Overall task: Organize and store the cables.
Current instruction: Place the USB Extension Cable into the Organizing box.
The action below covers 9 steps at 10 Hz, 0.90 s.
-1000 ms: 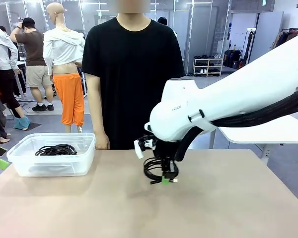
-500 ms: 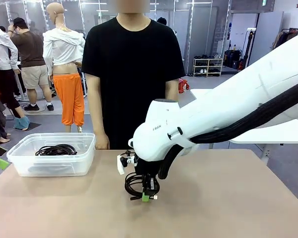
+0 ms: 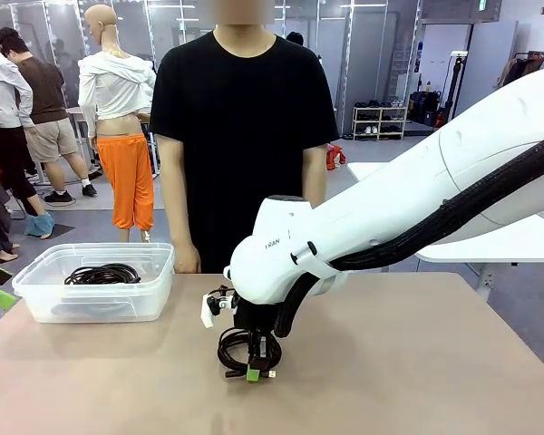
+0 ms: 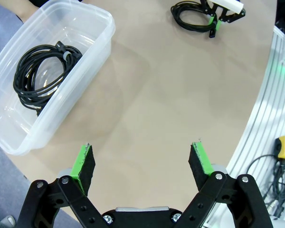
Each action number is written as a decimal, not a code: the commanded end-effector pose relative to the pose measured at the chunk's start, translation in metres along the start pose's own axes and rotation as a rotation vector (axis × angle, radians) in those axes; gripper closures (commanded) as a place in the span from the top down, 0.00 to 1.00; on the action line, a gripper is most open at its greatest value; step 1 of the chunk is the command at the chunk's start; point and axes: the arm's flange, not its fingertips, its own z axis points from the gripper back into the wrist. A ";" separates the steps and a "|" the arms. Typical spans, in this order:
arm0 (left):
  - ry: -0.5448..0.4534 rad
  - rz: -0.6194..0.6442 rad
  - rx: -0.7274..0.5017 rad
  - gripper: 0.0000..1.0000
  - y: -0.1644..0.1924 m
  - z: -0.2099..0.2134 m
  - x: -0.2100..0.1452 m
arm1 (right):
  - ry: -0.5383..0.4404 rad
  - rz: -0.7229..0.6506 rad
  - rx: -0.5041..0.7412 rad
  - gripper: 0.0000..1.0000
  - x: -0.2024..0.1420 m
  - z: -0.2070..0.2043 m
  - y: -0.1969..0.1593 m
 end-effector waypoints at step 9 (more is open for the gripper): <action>0.094 -0.155 -0.073 1.00 -0.056 -0.044 0.052 | -0.156 -0.218 -0.162 1.00 -0.087 0.071 0.024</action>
